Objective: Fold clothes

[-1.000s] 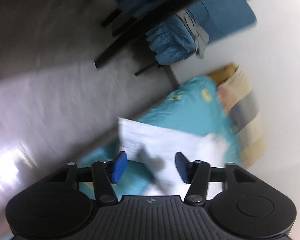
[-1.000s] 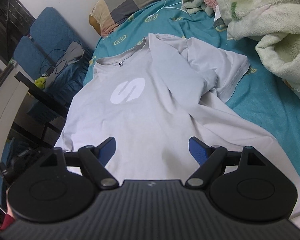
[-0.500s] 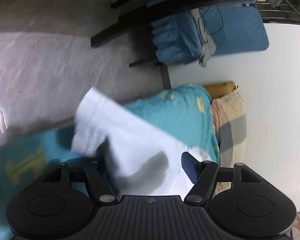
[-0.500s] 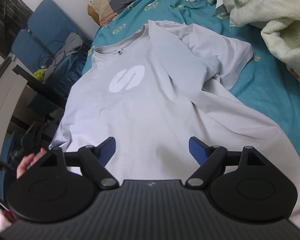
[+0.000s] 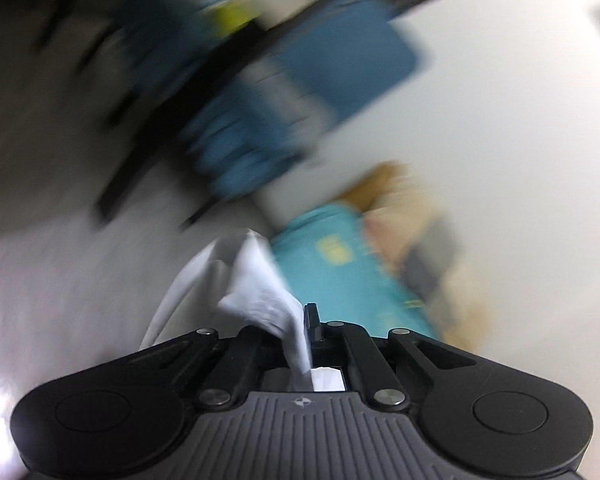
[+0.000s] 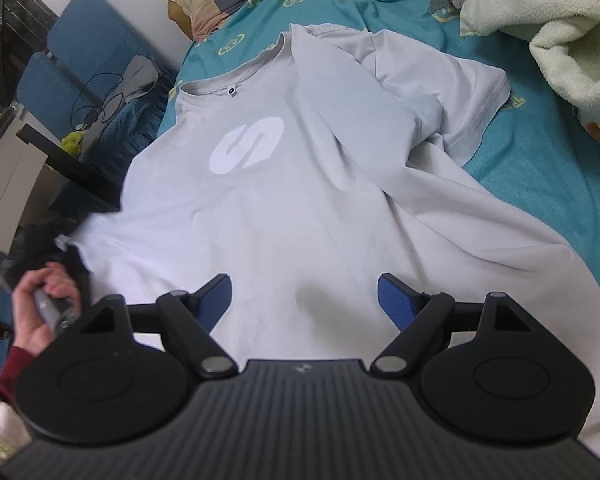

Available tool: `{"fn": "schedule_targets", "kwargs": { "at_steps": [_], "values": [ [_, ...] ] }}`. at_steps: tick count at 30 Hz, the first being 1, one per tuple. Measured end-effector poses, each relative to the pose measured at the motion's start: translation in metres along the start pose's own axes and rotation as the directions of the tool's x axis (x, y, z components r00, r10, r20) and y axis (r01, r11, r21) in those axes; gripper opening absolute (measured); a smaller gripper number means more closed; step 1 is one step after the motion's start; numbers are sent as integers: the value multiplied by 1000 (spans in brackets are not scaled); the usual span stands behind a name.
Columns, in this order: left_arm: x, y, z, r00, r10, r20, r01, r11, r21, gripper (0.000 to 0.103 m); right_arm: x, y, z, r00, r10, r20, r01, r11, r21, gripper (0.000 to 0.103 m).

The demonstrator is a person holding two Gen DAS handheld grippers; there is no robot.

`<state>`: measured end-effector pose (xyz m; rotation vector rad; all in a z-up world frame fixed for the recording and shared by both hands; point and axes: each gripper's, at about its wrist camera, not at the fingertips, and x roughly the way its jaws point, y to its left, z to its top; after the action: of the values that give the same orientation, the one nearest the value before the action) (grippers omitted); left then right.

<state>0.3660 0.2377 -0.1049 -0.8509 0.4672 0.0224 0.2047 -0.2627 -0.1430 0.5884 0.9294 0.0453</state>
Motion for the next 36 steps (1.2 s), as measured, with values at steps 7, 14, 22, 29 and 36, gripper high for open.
{"fn": "schedule_targets", "kwargs": {
  "at_steps": [7,14,22,29,36],
  "values": [
    [-8,40,-20,957,283,-68,-279,958,63,9,-2,1,2,1000,-22,22,23,1000,-12,82],
    [-36,29,-37,907,405,-120,-379,905,193,51,-3,2,4,999,-37,37,38,999,-27,82],
    [-124,-67,-76,951,294,-99,-218,862,458,83,-26,6,6,994,-39,103,46,997,-67,82],
    [-197,-144,-147,983,149,-110,-61,822,567,99,-51,11,3,984,-49,171,72,989,-131,82],
    [-214,-157,-209,982,106,-159,21,765,644,103,-91,18,-18,969,-52,241,113,962,-248,82]
  ]
}}
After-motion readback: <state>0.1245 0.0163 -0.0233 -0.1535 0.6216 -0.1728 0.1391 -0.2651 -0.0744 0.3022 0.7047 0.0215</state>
